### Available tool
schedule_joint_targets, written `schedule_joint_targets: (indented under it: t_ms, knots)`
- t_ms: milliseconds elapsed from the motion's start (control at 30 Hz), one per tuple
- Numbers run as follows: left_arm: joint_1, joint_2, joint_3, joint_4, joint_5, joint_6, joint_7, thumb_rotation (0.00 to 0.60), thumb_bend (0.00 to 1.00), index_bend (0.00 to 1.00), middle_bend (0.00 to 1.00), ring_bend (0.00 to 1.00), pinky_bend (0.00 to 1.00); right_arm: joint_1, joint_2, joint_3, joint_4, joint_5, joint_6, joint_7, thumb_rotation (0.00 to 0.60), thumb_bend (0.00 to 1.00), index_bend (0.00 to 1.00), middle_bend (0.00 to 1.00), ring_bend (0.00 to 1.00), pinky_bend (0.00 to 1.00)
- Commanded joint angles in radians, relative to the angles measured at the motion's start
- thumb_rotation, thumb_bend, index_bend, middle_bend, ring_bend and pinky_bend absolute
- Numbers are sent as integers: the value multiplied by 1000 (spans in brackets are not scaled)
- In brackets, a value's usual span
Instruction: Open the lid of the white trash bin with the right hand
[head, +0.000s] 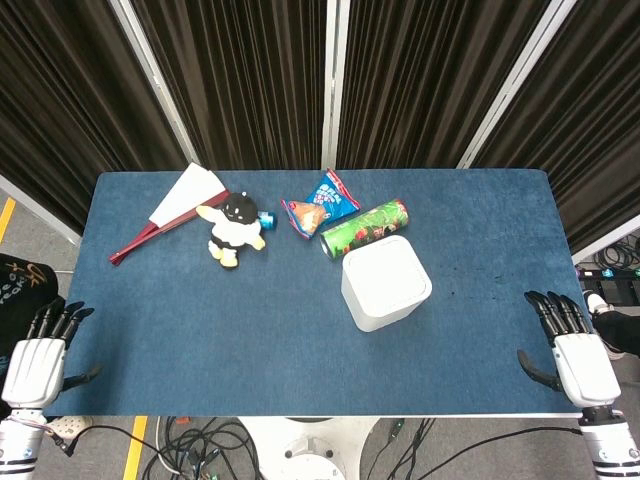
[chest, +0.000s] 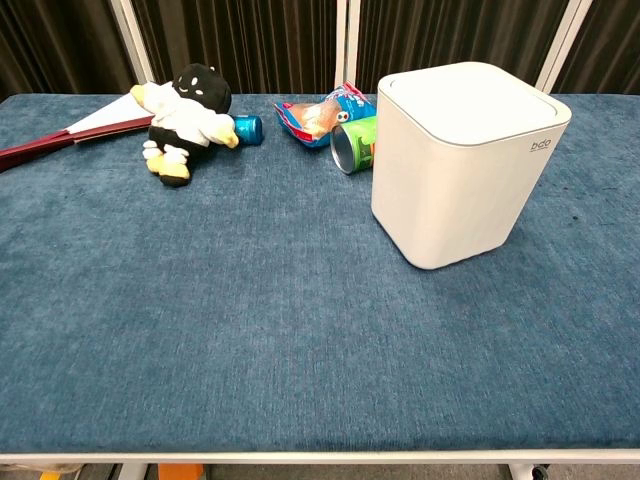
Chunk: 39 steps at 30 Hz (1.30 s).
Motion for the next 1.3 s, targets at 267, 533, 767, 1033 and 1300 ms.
schedule_joint_targets:
  t_ms: [267, 533, 767, 1033, 1300]
  knots:
    - [-8, 0, -6, 2, -4, -10, 3, 600, 0, 189, 134, 25, 96, 6, 0, 1, -6, 4, -8, -8, 600, 262, 18, 71, 0, 0]
    - [-16, 4, -11, -2, 7, -9, 2, 600, 0, 189, 134, 24, 96, 78, 46, 16, -35, -90, -38, 29, 600, 261, 18, 73, 0, 0]
    - [-20, 3, -11, 2, 3, -16, -8, 600, 0, 189, 133, 25, 96, 261, 82, 81, -102, -110, -235, 29, 600, 259, 50, 119, 0, 0]
    - [-9, -1, -7, 24, -17, -22, -28, 600, 0, 189, 134, 25, 96, 402, 4, 125, -112, -25, -420, -55, 600, 257, 197, 201, 0, 0]
    - [-9, -16, -4, 49, -19, -28, -51, 600, 0, 189, 134, 24, 96, 453, -64, 111, -97, 55, -510, -132, 600, 257, 245, 252, 0, 0]
